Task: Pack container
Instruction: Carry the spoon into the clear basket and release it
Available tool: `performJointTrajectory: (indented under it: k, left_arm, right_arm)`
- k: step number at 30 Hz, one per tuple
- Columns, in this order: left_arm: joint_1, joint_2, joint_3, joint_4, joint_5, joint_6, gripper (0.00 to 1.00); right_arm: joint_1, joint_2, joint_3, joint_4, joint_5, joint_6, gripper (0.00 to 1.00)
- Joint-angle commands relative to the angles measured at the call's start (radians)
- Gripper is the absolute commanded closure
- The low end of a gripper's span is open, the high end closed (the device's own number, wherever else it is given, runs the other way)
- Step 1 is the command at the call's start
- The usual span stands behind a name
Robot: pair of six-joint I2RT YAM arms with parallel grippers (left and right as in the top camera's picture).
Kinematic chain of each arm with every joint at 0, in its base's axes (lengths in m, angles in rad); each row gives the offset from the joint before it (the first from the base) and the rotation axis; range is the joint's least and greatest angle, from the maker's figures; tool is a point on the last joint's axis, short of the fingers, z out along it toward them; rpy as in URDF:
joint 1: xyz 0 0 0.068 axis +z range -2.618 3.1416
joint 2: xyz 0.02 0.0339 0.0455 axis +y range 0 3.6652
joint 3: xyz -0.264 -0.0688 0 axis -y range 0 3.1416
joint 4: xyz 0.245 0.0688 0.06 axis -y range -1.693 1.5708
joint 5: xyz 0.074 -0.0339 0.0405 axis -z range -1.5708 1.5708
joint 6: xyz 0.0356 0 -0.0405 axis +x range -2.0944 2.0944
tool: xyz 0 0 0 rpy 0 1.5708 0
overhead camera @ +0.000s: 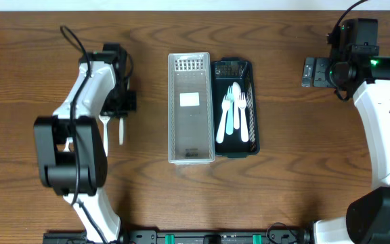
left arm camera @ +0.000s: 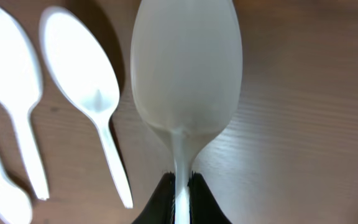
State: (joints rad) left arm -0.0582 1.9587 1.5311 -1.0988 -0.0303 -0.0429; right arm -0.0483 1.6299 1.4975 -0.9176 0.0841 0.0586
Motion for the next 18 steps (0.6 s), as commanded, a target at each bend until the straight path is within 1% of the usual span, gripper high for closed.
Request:
performJointTrajectory:
  k: [1, 3, 5, 9, 13, 16, 18]
  left_arm:
    - [-0.082, -0.151, 0.084, -0.023, -0.003, -0.043, 0.94]
    - [-0.142, -0.217, 0.091, -0.014, -0.003, -0.05, 0.94]
    - [-0.201, -0.266, 0.091, -0.006, -0.004, -0.081, 0.94]
    - [-0.33, -0.305, 0.091, 0.011, -0.004, -0.178, 0.94]
    - [-0.426, -0.265, 0.084, 0.042, -0.004, -0.274, 0.94]
    - [-0.463, -0.203, 0.076, 0.065, -0.003, -0.34, 0.94]
    - [-0.477, -0.157, 0.076, 0.07, 0.011, -0.341, 0.94]
  right_arm:
    - [-0.035, 0.009, -0.002, 0.003, 0.019, -0.019, 0.01]
    - [-0.05, 0.009, -0.002, 0.003, 0.017, -0.015, 0.01]
    - [-0.061, 0.009, -0.002, 0.003, 0.016, -0.01, 0.01]
    - [-0.076, 0.009, -0.002, 0.005, 0.013, -0.008, 0.01]
    - [-0.078, 0.009, -0.002, 0.01, 0.013, -0.008, 0.01]
    - [-0.078, 0.009, -0.002, 0.009, 0.013, -0.008, 0.01]
    - [-0.078, 0.009, -0.002, 0.009, 0.013, -0.008, 0.01]
